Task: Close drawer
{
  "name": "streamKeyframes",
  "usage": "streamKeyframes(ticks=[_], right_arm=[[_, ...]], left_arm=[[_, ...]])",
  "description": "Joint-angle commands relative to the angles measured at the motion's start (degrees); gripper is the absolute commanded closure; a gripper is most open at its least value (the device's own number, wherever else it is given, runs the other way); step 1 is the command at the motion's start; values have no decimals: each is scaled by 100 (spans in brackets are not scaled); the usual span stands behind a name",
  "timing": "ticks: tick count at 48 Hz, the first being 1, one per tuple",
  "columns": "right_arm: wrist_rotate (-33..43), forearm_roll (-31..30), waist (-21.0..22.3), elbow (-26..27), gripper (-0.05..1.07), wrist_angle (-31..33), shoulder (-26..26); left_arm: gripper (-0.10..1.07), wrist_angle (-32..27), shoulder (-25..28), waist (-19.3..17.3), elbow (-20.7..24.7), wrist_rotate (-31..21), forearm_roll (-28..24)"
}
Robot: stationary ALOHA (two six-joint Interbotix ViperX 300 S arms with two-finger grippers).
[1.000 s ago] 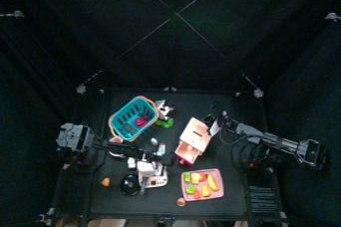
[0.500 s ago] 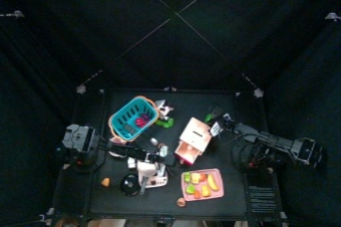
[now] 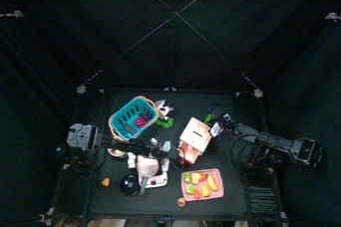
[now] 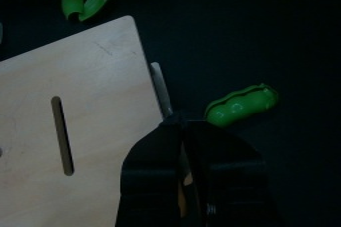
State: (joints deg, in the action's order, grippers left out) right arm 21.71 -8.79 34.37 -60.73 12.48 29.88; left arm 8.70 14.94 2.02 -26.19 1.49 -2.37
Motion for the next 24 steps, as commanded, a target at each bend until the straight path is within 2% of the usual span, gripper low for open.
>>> streamKeyframes(ticks=[1, 24], right_arm=[[-9, 9, -44, 44, 61, -44, 9], [-26, 9, -290, 44, 61, -44, -185]], left_arm=[[65, 18, -18, -123, 220, -9, 9], [65, 53, 53, -387, 510, -9, 0]])
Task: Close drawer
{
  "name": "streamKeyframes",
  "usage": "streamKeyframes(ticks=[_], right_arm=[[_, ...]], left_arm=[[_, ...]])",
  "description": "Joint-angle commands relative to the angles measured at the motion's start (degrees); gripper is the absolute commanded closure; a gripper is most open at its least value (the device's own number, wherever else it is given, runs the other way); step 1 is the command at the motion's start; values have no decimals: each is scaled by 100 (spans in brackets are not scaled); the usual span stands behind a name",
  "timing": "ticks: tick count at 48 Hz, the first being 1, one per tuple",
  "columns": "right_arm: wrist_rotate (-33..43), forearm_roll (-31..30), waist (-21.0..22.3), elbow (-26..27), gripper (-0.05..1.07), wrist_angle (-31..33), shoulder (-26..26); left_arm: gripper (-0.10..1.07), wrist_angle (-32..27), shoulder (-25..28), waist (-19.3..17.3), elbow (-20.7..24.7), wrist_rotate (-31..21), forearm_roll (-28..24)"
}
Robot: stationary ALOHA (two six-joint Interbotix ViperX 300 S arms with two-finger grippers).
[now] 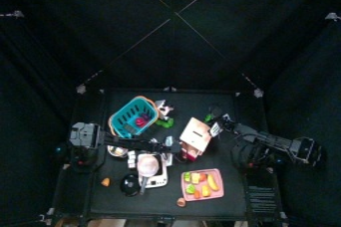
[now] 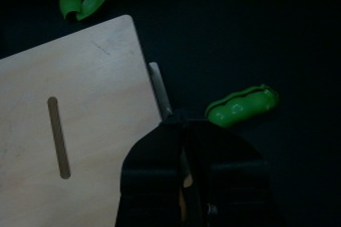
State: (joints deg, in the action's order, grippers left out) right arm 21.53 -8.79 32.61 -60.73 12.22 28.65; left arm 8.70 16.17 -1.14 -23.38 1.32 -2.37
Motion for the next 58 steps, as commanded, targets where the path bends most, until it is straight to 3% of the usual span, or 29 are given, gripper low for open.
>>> streamKeyframes(ticks=[1, 39, 58], right_arm=[[-9, 9, -123, 44, 61, -18, -62], [9, -105, -79, 88, 61, 167, 18], [26, -211, 255, 202, 61, 229, 105]], left_arm=[[65, 44, -62, -88, 255, 9, 0], [65, 53, 483, -545, 1222, 18, -18], [65, 62, 650, -694, 1600, 0, -9]])
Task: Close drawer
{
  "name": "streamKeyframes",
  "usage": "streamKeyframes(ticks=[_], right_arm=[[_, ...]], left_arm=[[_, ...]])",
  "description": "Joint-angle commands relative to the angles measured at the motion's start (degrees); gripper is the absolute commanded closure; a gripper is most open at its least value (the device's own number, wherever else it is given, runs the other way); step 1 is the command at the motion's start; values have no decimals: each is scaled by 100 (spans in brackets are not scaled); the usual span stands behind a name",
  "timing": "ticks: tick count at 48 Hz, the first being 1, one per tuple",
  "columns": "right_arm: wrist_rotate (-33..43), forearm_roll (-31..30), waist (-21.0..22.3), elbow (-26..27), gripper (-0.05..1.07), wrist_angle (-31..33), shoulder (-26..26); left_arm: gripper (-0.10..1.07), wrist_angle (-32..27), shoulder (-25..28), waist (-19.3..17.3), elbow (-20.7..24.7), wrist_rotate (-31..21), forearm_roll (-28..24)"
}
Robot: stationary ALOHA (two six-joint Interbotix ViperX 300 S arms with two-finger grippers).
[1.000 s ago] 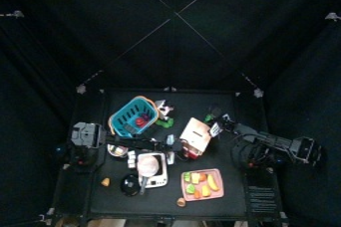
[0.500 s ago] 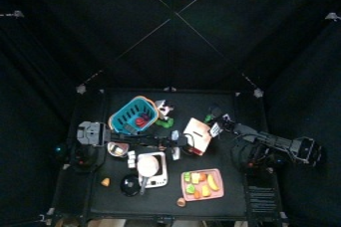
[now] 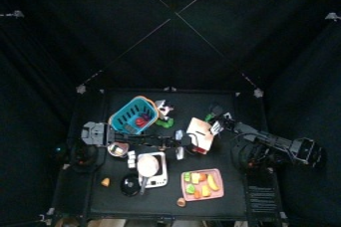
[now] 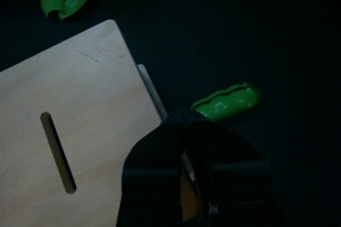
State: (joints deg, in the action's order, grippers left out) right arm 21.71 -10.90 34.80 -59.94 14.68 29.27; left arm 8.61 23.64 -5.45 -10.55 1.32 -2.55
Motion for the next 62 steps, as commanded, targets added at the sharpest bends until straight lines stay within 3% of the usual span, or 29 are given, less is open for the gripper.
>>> streamKeyframes(ticks=[1, 11, 23, 31, 40, 51, 62], right_arm=[[9, 0, 53, 132, 61, -18, 53], [18, -26, 237, 132, 61, 44, 176], [9, -26, 272, 193, 61, 598, 932], [18, 9, 387, 211, 61, 721, 1485], [26, 334, 316, 185, 61, 721, 1784], [18, 712, -290, 132, 61, 562, 1740], [35, 870, -1327, 422, 61, 246, 1617]], left_arm=[[65, 70, -97, -264, 325, 0, 9], [65, 70, -281, -237, 193, 18, 0], [65, 202, -905, 44, -255, 26, -220], [65, 756, -1195, 193, -563, 9, -439], [65, 1556, -1582, 272, -1090, -9, -299], [65, 2443, -2136, 343, -1925, 0, 255], [64, 2593, -2795, 352, -2742, -9, 554]])
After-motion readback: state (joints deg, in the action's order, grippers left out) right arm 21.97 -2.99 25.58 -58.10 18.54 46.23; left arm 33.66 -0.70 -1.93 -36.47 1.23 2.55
